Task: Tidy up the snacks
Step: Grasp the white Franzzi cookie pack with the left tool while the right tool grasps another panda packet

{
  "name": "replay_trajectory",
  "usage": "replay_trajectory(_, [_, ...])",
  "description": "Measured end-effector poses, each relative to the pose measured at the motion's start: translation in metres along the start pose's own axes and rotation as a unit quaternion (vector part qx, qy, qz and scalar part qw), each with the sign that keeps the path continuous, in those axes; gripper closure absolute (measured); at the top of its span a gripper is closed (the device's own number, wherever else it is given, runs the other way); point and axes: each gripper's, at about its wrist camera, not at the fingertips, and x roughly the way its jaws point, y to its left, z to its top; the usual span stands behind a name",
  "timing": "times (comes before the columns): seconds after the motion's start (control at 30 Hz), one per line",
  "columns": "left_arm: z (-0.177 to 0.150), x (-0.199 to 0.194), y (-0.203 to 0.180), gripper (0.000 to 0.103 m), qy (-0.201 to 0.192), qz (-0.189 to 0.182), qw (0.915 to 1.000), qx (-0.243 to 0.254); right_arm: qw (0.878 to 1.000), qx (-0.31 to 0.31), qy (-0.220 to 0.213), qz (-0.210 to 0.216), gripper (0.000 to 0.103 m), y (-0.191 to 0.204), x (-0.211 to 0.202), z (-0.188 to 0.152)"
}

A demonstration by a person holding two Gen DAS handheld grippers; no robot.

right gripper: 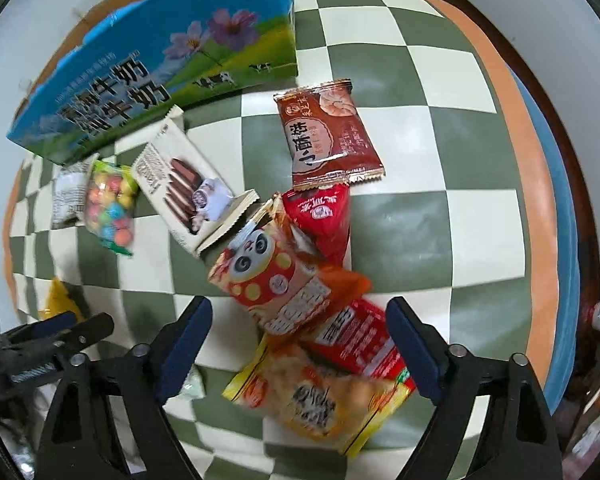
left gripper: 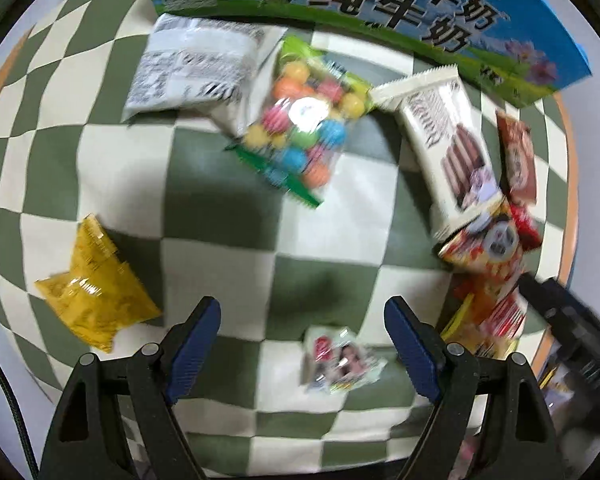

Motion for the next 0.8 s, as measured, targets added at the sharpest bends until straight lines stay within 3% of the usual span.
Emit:
replay_trajectory(0.23, [0.035,0.000,-0.040,0.020,0.002,-0.032,0.9994,-0.014,0.998,-0.070,0.008,-0.006,0.039,0.017,0.035,0.009])
replay_trajectory(0.27, [0.039,0.002,-0.046,0.020,0.003,-0.036,0.9992,-0.015,0.997,-0.074,0.005,-0.007,0.048,0.016,0.035,0.008])
replay_trajectory(0.4, [0.053,0.013,-0.070,0.020,0.015,-0.063,0.9976,-0.023,0.999,-0.042,-0.006,-0.007,0.055,-0.001,0.022,0.006])
replay_trajectory(0.53, [0.061,0.030,-0.084,0.020,0.025,-0.084,0.9949,-0.050,1.000,0.002,0.011,0.015,0.055,-0.021,0.019,0.003])
replay_trajectory(0.6, [0.066,0.038,-0.085,0.020,0.029,-0.091,0.9932,-0.067,0.999,0.015,0.017,0.028,0.050,-0.027,0.018,0.002])
replay_trajectory(0.67, [0.071,0.044,-0.083,0.020,0.027,-0.086,0.9931,-0.075,1.000,0.003,0.018,0.020,0.043,-0.028,0.016,0.002])
replay_trajectory(0.73, [0.073,0.049,-0.084,0.020,0.016,-0.075,0.9943,-0.074,1.000,-0.017,0.016,0.020,0.042,-0.023,0.011,0.005])
replay_trajectory(0.8, [0.077,0.050,-0.082,0.029,0.004,-0.068,0.9960,-0.057,0.999,-0.048,0.013,0.010,0.041,-0.018,0.007,0.006])
